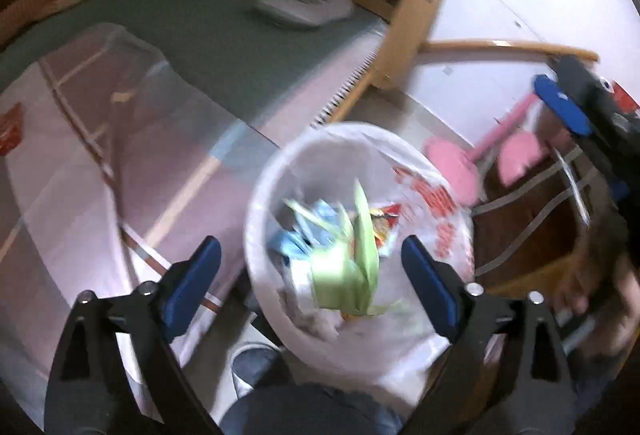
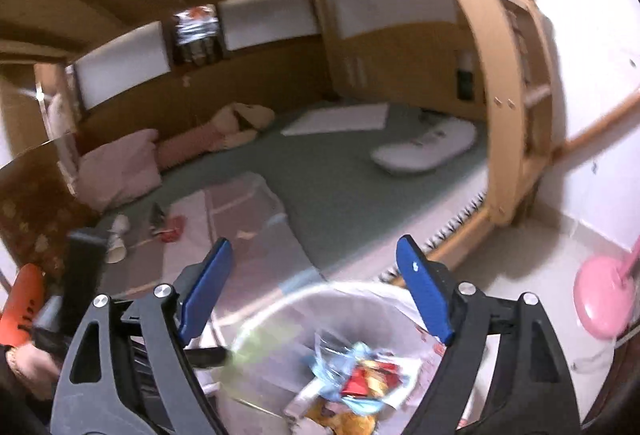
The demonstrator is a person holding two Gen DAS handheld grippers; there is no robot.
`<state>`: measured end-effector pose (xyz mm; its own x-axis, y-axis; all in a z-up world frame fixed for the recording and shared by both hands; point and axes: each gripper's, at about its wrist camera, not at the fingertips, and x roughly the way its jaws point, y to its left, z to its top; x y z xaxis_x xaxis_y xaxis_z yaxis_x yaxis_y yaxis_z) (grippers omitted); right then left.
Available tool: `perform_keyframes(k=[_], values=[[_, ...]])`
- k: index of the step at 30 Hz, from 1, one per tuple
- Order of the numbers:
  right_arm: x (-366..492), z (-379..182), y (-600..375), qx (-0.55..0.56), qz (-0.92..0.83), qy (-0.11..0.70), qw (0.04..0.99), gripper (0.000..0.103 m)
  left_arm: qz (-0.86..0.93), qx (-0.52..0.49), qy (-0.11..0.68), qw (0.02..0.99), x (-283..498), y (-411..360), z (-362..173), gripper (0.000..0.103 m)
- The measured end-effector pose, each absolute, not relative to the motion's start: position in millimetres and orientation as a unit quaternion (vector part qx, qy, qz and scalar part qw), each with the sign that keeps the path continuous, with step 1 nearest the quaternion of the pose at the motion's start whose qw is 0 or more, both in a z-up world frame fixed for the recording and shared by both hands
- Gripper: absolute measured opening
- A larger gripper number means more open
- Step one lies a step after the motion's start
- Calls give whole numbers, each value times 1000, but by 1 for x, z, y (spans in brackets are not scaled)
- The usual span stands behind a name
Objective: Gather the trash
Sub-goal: 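Open the left tool over the bin to drop the green paper, then grasp the red cigarette box with the right tool while the left tool grasps the white paper cup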
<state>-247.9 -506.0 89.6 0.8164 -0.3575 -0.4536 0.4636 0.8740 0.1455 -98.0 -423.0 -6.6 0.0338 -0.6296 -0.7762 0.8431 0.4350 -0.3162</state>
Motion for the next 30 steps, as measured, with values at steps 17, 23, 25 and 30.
perform_keyframes(k=[17, 23, 25, 30], values=[[3, 26, -336, 30, -31, 340, 939, 90, -153, 13, 398, 904, 97, -111, 0, 98], [130, -22, -315, 7, -44, 383, 923, 90, -92, -14, 407, 909, 125, -66, -12, 99], [158, -38, -317, 11, -56, 393, 918, 91, -94, -18, 399, 912, 123, -61, -9, 99], [236, -81, -326, 35, -95, 412, 905, 91, -102, -22, 401, 910, 122, -63, -11, 99]])
